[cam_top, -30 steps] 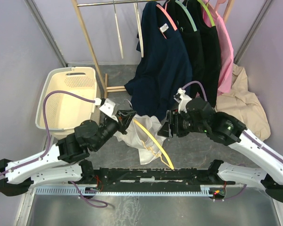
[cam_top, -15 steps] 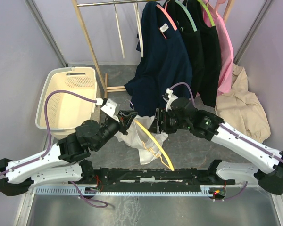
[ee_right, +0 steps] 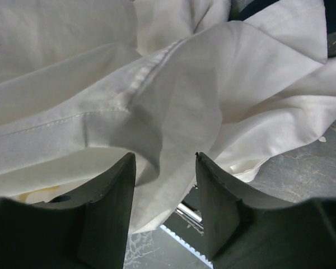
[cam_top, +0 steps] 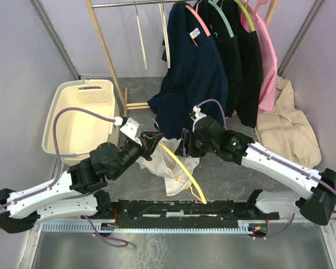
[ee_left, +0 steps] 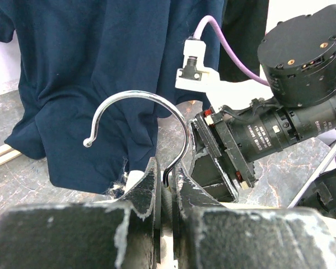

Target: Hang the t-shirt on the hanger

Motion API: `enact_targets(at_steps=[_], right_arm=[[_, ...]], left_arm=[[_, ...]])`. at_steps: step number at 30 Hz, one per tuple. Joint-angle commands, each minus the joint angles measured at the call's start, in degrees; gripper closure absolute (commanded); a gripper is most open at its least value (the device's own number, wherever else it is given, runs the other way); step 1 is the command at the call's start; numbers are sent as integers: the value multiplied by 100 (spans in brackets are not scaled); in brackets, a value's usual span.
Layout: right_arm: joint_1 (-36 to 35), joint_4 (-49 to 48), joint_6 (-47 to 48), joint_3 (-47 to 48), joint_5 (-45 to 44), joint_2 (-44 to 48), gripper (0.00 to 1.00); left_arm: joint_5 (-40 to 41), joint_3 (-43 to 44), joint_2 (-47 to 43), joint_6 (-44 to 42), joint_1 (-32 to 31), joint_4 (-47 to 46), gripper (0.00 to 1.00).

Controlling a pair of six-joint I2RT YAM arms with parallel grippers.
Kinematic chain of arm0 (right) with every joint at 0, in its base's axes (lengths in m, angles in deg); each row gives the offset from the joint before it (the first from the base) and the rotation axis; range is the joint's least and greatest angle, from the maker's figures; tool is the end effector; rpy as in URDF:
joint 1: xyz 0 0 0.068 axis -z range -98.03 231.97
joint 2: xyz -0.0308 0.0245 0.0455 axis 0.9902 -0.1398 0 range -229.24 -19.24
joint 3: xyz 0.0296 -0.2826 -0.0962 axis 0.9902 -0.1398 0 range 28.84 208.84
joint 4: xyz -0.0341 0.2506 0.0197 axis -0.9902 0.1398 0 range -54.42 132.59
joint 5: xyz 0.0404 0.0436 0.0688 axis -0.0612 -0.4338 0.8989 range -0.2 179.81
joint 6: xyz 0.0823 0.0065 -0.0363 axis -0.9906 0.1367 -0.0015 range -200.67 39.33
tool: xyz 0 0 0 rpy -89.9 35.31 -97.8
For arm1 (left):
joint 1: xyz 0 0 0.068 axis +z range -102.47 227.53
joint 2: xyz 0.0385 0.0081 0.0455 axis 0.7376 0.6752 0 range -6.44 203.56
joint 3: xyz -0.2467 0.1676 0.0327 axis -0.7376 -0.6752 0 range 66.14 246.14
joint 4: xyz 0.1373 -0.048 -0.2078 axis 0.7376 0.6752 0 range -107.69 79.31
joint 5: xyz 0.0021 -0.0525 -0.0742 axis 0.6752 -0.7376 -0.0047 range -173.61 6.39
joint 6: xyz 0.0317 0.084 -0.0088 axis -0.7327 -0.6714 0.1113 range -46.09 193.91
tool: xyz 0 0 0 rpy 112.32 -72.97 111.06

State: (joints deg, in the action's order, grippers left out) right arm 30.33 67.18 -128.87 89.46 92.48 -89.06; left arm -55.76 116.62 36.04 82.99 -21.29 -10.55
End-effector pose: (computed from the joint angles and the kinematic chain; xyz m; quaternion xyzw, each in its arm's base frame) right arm 0.1705 0.2214 0.3080 -0.0370 0.9083 0.3321 0.2517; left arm 0.0987 -0.1504 0.4052 0.1905 0.6761 -0.3033 0.6439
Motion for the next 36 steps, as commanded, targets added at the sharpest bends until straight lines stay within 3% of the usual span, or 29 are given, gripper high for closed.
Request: enact_targets(at_steps=[1,6,9,16,26,36], right_arm=[[-15,-323,-39,-147,-182,16,49],[-20,-358,-42,-407,-192,163,86],[-16,-306,-25,-650,-228,400,99],[-38,-312,-202,-1156,-138,1023,99],[-394,-583,-541,-1471,-92,1215,99],[-604,-409,-980,-1895,-226,2063,99]], left_arm=[[-83,144,-76,-338,14,-593,97],[-64,47,-133,-307,17,-809,97],[-49,-3,-139,-273,22,-955,97],[194,-341,-218,-80,19,-1664,97],[898,-674,21,406,17,-2745,97],[1694,-873,115,308,18,-2952,97]])
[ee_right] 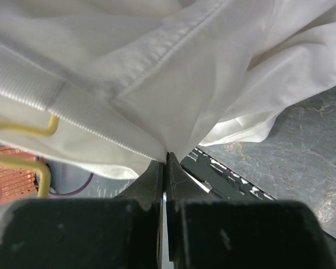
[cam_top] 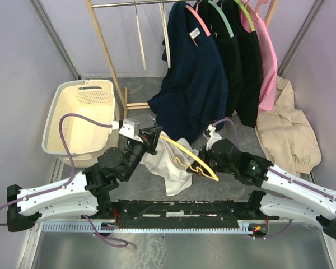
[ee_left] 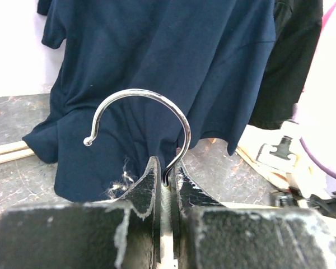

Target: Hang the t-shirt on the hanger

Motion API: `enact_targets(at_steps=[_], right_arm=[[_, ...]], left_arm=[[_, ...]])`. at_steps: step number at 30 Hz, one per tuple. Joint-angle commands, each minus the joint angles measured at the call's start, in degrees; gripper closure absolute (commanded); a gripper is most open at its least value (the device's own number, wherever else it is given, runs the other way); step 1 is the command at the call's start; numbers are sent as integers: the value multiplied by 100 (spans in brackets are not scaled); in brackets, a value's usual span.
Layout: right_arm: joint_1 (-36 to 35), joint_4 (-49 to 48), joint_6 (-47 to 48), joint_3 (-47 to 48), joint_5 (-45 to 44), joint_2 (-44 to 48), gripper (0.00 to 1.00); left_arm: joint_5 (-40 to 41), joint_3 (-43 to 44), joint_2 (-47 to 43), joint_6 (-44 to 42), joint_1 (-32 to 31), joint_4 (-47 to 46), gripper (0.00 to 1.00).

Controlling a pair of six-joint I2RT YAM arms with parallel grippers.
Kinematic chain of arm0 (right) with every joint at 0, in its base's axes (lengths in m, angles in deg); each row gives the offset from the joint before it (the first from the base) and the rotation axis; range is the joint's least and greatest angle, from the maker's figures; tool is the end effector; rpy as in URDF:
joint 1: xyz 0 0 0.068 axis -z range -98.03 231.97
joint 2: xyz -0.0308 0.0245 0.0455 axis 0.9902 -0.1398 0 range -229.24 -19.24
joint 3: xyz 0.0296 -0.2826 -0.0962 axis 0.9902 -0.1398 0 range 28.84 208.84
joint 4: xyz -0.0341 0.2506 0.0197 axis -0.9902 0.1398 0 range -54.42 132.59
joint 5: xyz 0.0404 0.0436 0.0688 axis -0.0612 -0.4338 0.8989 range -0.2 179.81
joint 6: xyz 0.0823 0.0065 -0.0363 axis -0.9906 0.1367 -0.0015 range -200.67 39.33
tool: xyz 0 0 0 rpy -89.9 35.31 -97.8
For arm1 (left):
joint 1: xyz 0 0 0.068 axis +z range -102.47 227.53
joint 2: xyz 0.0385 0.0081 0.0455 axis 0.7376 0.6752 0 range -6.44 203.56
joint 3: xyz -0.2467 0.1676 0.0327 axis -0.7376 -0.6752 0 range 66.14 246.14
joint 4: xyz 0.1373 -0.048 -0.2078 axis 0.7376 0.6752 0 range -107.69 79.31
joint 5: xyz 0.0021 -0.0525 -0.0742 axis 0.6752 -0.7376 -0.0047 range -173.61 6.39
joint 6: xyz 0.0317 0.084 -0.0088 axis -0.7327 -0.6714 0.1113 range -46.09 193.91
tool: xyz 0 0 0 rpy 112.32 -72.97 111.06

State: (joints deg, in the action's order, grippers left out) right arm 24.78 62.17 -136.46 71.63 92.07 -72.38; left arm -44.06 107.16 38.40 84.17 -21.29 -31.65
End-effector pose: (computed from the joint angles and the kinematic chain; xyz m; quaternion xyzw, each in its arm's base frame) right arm 0.1122 0.1798 0.2707 -0.0197 0.8943 0.3822 0.2318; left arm 0.1155 -0.1559 0.3875 0.0690 0.6537 -0.2919 0.6947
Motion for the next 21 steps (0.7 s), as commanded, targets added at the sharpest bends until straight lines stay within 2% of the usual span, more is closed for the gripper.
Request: enact_targets(at_steps=[1,13,21], right_arm=[[-49,157,-255,-151,-206,530,99],[-67,973,-549,-241,-446,1595,99],[-66,1530,-574,49,-605,1948,99]], left_arm=[[560,73,-137,154,17,-793,97],[1119,-155,-416,-270,20,-573,97],[1448,-291,-375,-511,18,-607,97]])
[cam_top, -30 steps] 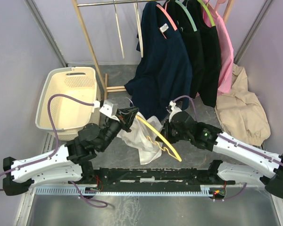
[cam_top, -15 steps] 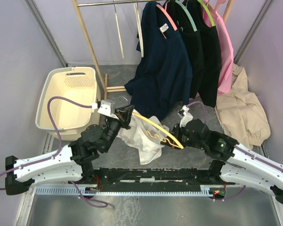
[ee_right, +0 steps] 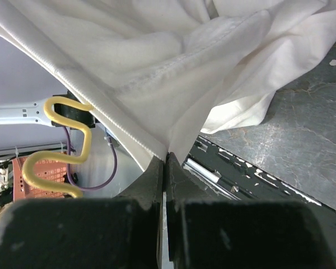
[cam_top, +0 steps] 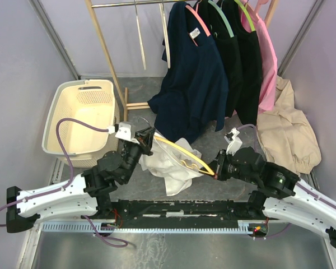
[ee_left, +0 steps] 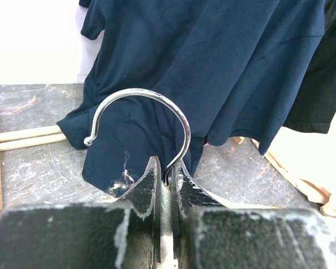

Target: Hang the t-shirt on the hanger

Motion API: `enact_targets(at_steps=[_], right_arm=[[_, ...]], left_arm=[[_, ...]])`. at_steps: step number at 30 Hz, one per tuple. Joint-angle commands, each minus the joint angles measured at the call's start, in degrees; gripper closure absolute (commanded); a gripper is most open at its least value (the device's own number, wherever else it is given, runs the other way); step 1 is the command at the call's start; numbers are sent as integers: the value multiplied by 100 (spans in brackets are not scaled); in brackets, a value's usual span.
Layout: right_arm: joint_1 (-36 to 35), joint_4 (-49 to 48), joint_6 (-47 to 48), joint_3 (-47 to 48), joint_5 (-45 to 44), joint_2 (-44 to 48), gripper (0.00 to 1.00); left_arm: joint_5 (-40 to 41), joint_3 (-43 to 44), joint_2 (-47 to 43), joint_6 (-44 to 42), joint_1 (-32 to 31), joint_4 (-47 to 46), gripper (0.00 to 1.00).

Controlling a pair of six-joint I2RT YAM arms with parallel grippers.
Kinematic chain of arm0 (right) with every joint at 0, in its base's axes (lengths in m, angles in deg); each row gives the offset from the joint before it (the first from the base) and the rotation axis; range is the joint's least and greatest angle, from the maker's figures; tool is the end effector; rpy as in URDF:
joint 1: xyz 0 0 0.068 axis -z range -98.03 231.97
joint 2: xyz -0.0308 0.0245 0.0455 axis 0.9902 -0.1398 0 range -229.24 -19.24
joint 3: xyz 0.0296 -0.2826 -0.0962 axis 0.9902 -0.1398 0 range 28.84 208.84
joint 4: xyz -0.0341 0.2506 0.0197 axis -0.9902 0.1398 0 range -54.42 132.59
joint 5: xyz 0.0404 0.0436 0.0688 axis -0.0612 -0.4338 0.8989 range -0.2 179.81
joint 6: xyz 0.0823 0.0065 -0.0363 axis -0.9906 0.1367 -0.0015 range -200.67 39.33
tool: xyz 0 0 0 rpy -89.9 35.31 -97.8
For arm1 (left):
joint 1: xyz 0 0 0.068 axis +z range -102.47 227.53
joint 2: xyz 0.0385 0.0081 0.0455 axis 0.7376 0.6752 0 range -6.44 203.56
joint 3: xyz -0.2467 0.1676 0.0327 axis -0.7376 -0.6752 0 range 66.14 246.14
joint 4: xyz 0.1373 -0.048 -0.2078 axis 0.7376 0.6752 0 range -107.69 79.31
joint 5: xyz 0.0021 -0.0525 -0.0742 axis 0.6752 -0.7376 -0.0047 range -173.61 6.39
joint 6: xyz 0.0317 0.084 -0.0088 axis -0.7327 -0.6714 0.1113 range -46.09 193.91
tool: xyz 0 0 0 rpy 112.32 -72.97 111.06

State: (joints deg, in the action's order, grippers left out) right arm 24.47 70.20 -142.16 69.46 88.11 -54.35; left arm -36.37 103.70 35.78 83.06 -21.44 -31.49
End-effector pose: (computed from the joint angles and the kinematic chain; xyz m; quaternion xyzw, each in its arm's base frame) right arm 0.0805 0.1218 0.2887 0.0375 0.8612 0.4301 0.2682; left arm 0.1168 -0.1389 0.3707 0.0319 0.6671 -0.2377 0.7053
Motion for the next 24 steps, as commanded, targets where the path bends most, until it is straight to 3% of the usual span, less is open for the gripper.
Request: enact_targets(at_steps=[1,14,24], right_arm=[[-38,814,5,332,-235,173,99],[-38,1373,-10,546,-352,479,99],[-36,2105,74,859,-666,644,99]], left_arm=[[738,46,-105,-416,35,-611,97],[1900,211,64,-259,32,10,97],[2339,372,29,-94,32,586,97]])
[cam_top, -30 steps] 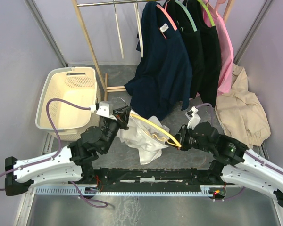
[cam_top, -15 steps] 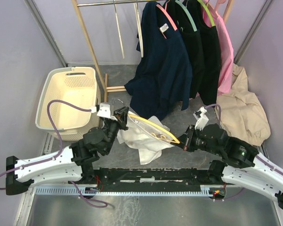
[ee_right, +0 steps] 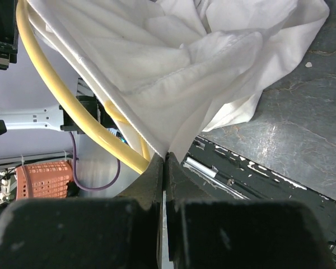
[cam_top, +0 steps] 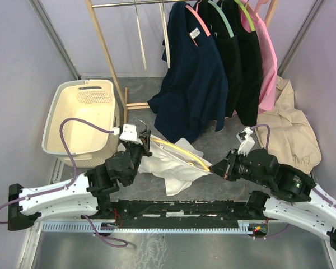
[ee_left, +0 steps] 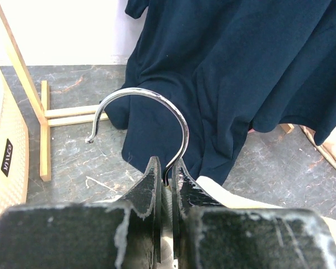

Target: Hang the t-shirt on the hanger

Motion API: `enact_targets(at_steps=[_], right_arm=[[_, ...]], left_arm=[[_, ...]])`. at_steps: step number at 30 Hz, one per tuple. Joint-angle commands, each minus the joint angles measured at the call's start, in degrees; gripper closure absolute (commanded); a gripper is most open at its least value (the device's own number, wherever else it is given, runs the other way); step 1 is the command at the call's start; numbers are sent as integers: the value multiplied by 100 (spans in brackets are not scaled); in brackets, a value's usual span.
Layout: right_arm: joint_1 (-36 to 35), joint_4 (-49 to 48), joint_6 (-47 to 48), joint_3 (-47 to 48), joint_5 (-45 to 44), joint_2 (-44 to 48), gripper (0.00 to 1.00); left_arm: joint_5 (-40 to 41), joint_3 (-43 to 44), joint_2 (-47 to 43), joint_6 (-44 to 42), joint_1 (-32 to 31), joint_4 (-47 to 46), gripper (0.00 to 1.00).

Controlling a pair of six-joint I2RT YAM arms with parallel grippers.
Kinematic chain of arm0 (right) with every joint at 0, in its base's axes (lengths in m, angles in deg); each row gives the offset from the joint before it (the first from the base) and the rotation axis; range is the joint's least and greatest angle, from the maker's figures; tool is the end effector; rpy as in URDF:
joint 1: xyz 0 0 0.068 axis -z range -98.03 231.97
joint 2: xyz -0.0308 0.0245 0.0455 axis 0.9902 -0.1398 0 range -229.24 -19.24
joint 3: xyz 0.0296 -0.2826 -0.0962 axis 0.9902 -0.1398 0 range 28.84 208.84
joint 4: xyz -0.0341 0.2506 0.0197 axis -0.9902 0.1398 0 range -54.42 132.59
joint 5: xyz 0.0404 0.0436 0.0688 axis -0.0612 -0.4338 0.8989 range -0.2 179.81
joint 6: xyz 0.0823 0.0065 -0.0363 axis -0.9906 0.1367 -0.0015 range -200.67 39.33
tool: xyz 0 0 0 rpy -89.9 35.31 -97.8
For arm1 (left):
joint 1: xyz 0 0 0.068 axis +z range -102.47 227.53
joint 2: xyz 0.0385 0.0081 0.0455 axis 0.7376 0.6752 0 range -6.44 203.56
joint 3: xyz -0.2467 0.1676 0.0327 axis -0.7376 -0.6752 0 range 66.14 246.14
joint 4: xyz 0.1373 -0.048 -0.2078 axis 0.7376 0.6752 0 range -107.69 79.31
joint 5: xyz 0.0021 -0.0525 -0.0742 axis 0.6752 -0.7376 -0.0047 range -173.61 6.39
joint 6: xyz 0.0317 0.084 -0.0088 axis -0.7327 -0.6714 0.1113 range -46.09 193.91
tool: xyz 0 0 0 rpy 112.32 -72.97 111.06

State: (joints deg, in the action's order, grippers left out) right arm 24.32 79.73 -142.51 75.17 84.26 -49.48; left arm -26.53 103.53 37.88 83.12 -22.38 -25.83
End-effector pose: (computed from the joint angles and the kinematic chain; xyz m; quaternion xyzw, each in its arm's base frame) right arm 0.0679 0.0926 0.3113 0.0562 0.8549 0.4231 0.2948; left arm 0.1223 -0.1373 0.3510 0.0159 0.7029 -0.1420 0.6968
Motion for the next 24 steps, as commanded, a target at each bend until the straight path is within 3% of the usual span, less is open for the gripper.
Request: enact_targets(at_steps=[1,14,24], right_arm=[[-25,1237,123,332,-320,158,99],[-19,2037,647,1417,-626,-351,99],[-20,2366,1069,2604,-742,-995,99]], left_arm=[[1384,399,-186,-96,129,60,97],[1717,866,347,-140,131,506,97],[1781,1622,979,-754,131,487,97]])
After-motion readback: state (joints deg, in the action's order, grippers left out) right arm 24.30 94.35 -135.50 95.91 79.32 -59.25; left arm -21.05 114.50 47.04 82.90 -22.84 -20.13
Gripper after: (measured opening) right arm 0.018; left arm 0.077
